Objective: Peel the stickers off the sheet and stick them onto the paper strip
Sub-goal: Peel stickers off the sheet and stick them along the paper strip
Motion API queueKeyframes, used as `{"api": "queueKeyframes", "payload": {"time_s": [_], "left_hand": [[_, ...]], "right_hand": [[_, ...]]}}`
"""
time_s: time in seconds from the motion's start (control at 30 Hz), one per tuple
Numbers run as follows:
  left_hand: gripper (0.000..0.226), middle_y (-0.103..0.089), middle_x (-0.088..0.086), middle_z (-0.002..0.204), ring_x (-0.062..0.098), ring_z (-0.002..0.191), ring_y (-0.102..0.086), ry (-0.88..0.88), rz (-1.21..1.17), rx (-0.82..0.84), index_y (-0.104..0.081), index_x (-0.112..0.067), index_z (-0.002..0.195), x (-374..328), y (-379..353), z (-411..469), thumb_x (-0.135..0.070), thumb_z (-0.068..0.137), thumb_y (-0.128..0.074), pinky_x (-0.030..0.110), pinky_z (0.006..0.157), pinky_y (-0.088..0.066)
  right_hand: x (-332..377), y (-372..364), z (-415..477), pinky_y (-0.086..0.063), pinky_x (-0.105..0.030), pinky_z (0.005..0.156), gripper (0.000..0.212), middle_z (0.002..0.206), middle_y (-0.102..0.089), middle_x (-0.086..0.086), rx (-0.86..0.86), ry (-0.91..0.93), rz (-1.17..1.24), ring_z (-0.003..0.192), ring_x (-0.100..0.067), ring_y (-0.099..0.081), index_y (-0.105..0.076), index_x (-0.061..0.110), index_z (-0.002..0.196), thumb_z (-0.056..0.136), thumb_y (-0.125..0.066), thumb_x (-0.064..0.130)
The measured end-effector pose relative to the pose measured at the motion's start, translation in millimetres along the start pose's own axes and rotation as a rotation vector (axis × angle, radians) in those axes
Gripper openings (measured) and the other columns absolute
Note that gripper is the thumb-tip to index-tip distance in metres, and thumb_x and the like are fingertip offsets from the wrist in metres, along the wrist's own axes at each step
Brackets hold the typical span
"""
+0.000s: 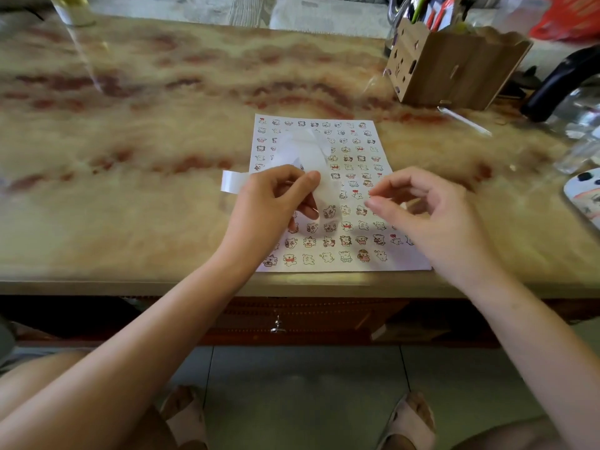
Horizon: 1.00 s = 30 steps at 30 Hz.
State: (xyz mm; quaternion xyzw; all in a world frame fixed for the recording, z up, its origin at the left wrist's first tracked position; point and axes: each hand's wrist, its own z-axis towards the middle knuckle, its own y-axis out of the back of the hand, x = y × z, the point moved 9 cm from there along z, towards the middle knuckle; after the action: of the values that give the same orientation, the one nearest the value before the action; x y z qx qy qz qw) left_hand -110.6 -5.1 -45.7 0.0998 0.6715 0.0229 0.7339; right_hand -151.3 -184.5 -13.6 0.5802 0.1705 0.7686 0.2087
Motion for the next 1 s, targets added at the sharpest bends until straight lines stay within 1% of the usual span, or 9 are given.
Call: {"api": "queueKeyframes", "payload": {"time_s": [0.13, 0.27, 0.43, 0.5, 0.6, 0.73, 0.87, 1.0], "left_hand": [[0.023, -0.071, 0.008, 0.07, 0.008, 0.059, -0.065, -0.025, -0.028, -0.01, -0.067, -0.002, 0.086, -4, -1, 0, -0.022, 0.095, -0.058, 0.019, 0.047, -0.046], [0.025, -0.069, 0.007, 0.067, 0.008, 0.058, -0.065, -0.052, -0.031, -0.006, -0.067, 0.0, 0.086, -7, -4, -1, -0.02, 0.096, -0.056, 0.019, 0.048, -0.046], [0.037, -0.068, 0.001, 0.067, 0.01, 0.062, -0.065, 0.003, -0.108, 0.055, -0.067, 0.002, 0.084, -7, -9, -1, -0.029, 0.097, -0.052, 0.02, 0.051, -0.046], [0.031, -0.068, 0.0, 0.068, 0.008, 0.064, -0.065, -0.004, -0.084, 0.089, -0.068, -0.001, 0.084, -9, -12, -3, -0.027, 0.095, -0.057, 0.02, 0.055, -0.048], [0.017, -0.068, -0.003, 0.067, 0.005, 0.066, -0.066, -0.019, -0.031, 0.096, -0.07, -0.01, 0.082, -10, -13, -6, -0.023, 0.091, -0.063, 0.019, 0.057, -0.049], [0.016, -0.07, -0.002, 0.07, 0.005, 0.068, -0.066, -0.024, -0.01, 0.099, -0.071, -0.011, 0.084, -10, -13, -6, -0.024, 0.091, -0.064, 0.019, 0.059, -0.049], [0.016, -0.07, -0.002, 0.072, 0.005, 0.069, -0.067, -0.021, -0.005, 0.099, -0.072, -0.012, 0.084, -9, -14, -6, -0.024, 0.091, -0.064, 0.018, 0.059, -0.049], [0.016, -0.071, -0.001, 0.071, 0.003, 0.068, -0.066, -0.023, 0.002, 0.085, -0.073, -0.012, 0.084, -9, -13, -6, -0.024, 0.09, -0.065, 0.017, 0.058, -0.048]], "right_hand": [[14, -21, 0, -0.048, -0.016, 0.07, 0.012, 0.084, -0.07, 0.009, 0.029, 0.086, 0.0, 0.08, -0.007, -0.064, -0.069, 0.017, 0.094, 0.083, -0.073, 0.016], [18, -25, 2, -0.046, -0.015, 0.066, 0.008, 0.08, -0.07, 0.008, -0.001, 0.119, 0.008, 0.074, -0.009, -0.063, -0.071, 0.016, 0.088, 0.081, -0.074, 0.011], [13, -18, 5, -0.056, -0.031, 0.07, 0.009, 0.08, -0.073, 0.006, -0.06, 0.059, 0.121, 0.075, -0.014, -0.068, -0.072, 0.017, 0.088, 0.081, -0.074, 0.011], [11, -16, 6, -0.057, -0.033, 0.069, 0.01, 0.079, -0.073, 0.004, -0.08, 0.051, 0.151, 0.074, -0.014, -0.069, -0.072, 0.017, 0.088, 0.082, -0.074, 0.01], [10, -17, 5, -0.057, -0.031, 0.07, 0.009, 0.081, -0.073, 0.003, -0.072, 0.06, 0.14, 0.075, -0.013, -0.069, -0.072, 0.015, 0.09, 0.083, -0.072, 0.01], [12, -16, 4, -0.058, -0.032, 0.072, 0.01, 0.082, -0.073, 0.003, -0.07, 0.081, 0.122, 0.077, -0.014, -0.07, -0.072, 0.013, 0.093, 0.083, -0.072, 0.01], [14, -16, 3, -0.058, -0.033, 0.071, 0.009, 0.082, -0.072, 0.005, -0.072, 0.094, 0.079, 0.076, -0.014, -0.07, -0.072, 0.015, 0.091, 0.083, -0.072, 0.01], [17, -16, 2, -0.055, -0.027, 0.067, 0.007, 0.083, -0.071, 0.006, -0.068, 0.119, 0.002, 0.077, -0.011, -0.067, -0.071, 0.013, 0.09, 0.083, -0.072, 0.011]]}}
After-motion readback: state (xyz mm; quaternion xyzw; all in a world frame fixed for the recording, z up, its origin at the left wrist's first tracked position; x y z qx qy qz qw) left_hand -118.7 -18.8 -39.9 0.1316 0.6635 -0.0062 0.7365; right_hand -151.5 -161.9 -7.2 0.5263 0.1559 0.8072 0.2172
